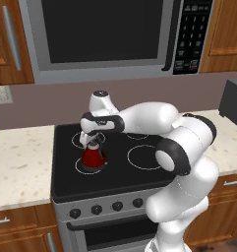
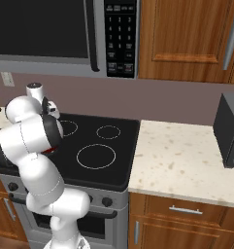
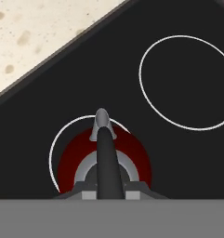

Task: The kettle is done boiling. Turn off the stove, then wait for 300 timesteps before moving the kettle to the dining table.

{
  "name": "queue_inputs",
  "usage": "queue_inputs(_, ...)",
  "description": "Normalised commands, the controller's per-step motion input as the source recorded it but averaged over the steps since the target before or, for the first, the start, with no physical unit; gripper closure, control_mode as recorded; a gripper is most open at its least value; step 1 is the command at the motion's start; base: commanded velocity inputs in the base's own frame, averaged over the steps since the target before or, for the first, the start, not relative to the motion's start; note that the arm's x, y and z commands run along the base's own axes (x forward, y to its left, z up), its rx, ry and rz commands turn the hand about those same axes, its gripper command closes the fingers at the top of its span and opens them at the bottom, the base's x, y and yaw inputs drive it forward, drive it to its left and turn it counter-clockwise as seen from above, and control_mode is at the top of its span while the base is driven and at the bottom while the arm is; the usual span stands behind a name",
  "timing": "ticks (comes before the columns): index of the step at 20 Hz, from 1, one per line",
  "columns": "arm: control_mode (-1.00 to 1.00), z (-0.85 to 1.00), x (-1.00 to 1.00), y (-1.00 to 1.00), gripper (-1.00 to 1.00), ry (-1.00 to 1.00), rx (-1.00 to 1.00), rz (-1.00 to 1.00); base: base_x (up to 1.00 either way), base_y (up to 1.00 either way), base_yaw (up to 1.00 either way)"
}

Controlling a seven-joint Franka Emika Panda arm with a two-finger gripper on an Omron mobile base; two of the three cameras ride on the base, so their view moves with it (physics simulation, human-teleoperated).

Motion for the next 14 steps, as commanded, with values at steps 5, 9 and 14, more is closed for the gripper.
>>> queue_inputs(5, -1.0, 0.0, 0.0, 0.0, 1.0, 0.0, 0.0, 0.0, 0.0, 0.0, 0.0)
queue_inputs(9, -1.0, 0.0, 0.0, -0.03, 1.0, 0.0, 0.0, 0.0, 0.0, 0.0, 0.0)
queue_inputs(14, -1.0, 0.09, 0.0, -0.07, 1.0, 0.0, 0.0, 0.0, 0.0, 0.0, 0.0)
